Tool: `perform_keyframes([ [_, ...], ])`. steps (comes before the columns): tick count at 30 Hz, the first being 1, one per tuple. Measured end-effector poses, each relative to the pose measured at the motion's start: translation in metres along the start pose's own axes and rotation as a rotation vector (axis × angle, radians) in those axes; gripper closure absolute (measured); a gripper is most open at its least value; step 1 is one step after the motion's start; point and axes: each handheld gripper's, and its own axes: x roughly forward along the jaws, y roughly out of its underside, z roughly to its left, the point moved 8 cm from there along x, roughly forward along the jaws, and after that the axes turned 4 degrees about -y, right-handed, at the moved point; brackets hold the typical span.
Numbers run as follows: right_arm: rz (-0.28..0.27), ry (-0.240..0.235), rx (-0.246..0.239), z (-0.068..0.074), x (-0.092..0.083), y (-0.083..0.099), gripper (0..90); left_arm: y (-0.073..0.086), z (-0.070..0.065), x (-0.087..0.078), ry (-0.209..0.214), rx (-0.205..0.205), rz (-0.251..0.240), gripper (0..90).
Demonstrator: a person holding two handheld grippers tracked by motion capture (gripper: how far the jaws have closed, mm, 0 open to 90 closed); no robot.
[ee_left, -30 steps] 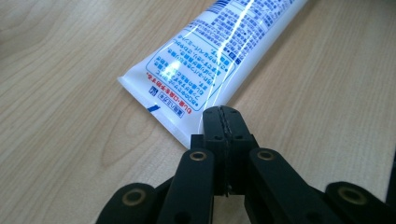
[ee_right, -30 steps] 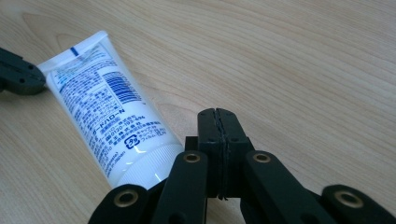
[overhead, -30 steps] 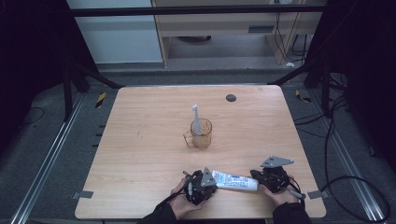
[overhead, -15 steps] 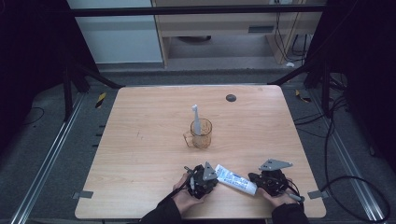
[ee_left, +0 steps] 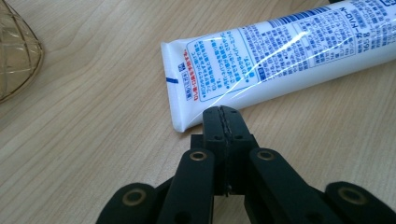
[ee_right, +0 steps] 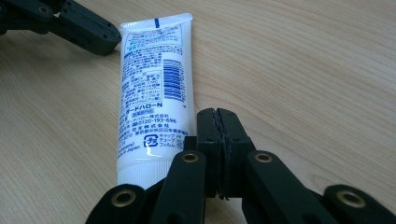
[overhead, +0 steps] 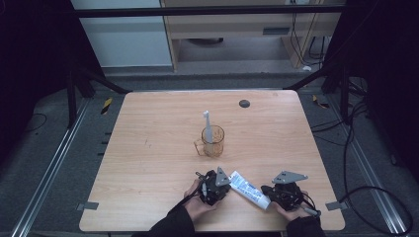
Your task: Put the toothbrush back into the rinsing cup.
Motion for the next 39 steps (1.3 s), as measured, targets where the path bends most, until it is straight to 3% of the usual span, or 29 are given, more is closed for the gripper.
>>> perform_keyframes([
  [5, -0.007, 0.014, 0.001, -0.003, -0.001, -0.002, 82.3, 0.003, 0.009, -0.014, -0.017, 0.003, -0.007, 89.8],
  [11, -0.059, 0.076, -0.004, -0.014, -0.012, -0.016, 65.8, 0.008, 0.038, -0.048, -0.062, -0.043, -0.044, 87.2],
  [18, -0.08, 0.123, -0.003, -0.023, -0.026, -0.038, 51.5, 0.028, 0.085, -0.093, -0.142, -0.159, -0.087, 78.8],
  [22, -0.074, 0.121, -0.014, -0.024, -0.029, -0.048, 49.1, 0.045, 0.107, -0.11, -0.211, -0.187, -0.079, 72.0],
  [29, -0.042, 0.103, -0.03, -0.019, -0.029, -0.062, 44.1, 0.072, 0.143, -0.126, -0.308, -0.277, -0.085, 59.3],
  [39, 0.028, 0.06, -0.064, -0.005, -0.027, -0.076, 37.2, 0.099, 0.175, -0.138, -0.422, -0.343, -0.073, 48.7],
])
